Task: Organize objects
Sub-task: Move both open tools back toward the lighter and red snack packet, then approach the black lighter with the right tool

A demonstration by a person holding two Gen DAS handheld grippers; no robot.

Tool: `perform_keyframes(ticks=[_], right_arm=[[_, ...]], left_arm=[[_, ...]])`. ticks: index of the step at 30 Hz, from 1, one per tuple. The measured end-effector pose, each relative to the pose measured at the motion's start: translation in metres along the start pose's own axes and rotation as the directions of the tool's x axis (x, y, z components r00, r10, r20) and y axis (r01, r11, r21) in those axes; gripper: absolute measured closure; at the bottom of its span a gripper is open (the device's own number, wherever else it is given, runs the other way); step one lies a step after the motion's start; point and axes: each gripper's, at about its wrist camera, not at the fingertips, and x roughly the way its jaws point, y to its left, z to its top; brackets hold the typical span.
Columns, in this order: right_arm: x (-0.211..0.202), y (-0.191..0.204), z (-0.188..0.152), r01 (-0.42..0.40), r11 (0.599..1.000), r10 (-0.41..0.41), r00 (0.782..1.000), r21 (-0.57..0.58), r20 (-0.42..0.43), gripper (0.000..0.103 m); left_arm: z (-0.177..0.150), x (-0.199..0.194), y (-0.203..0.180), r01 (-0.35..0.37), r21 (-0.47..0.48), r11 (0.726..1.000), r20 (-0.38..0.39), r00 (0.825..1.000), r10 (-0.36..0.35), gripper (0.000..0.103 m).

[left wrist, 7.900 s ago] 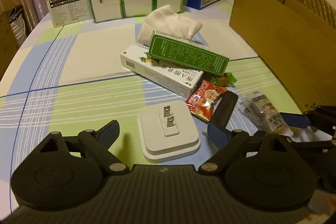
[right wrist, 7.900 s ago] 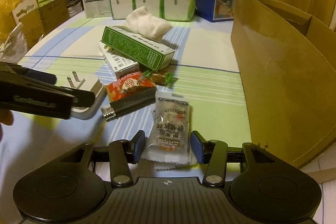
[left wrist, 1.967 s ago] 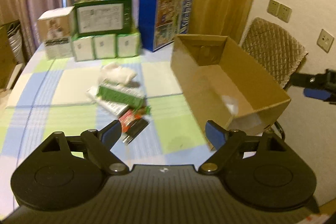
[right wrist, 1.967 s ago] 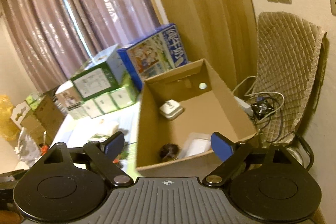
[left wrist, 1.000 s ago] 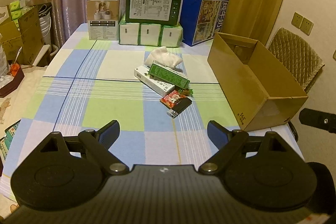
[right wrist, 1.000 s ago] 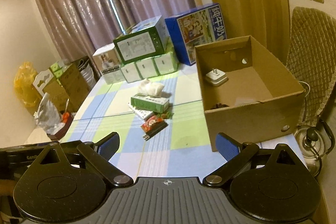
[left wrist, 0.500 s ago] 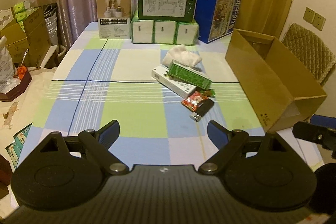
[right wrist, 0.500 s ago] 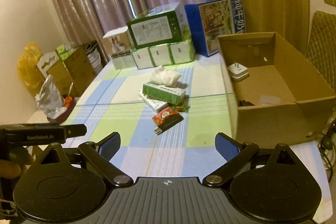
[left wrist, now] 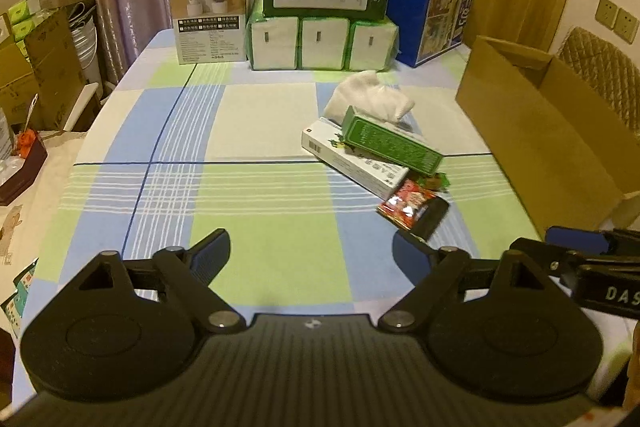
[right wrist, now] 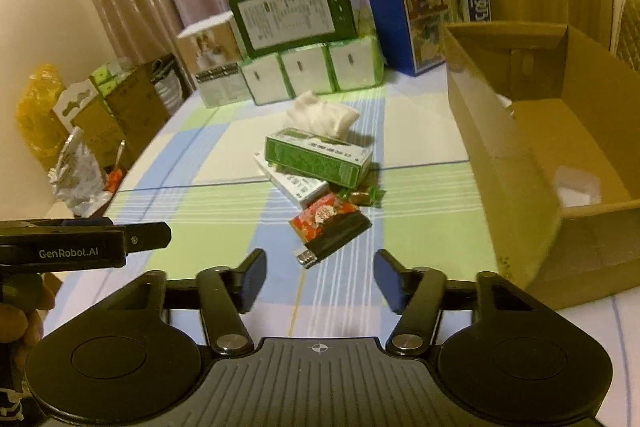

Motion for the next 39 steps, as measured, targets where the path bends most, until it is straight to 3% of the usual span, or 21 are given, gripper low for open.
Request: perform_keyframes(ticks=[2,10,20,24,30,39], right_arm=[[0.017,-0.002,-0.001,0.008,1.0,-0.008,1.0,0.007,-0.01,0.053],[0.073,-0.011,-0.003,0.029,1.0,-0.028,0.998,0.012,-0.061,0.058],[0.116,-0.012,0.004,0.063,0.998,-0.062,0.996,0.007,-0.057,0.059],[0.122,-0.007,0.007,0.097,0.993,-0.101,0.993,-0.074,-0.06,0.062],[0.115,-0.023,0.008,0.15,0.982,-0.161,0.983,-0.119,-0.088,0.085],[0.094,-0.046,0.0,0.171,0.974,-0.184,0.98,-0.148,-0.082,0.086]], left_arm=[[0.002,0.015,0.0,0.002,0.008,1.0,-0.003,1.0,-0.002,0.028],[-0.003,0.069,-0.002,-0.005,0.033,0.999,-0.002,1.0,0.005,0.028],[-0.009,0.089,0.009,0.022,-0.023,0.999,-0.02,1.0,-0.023,0.028],[-0.01,0.091,0.005,0.048,0.001,0.999,-0.025,0.999,-0.048,0.028],[-0.009,0.097,-0.012,0.119,0.067,0.991,-0.033,0.993,-0.117,0.028],[-0.001,0.121,-0.049,0.226,0.225,0.948,-0.024,0.974,-0.226,0.029]])
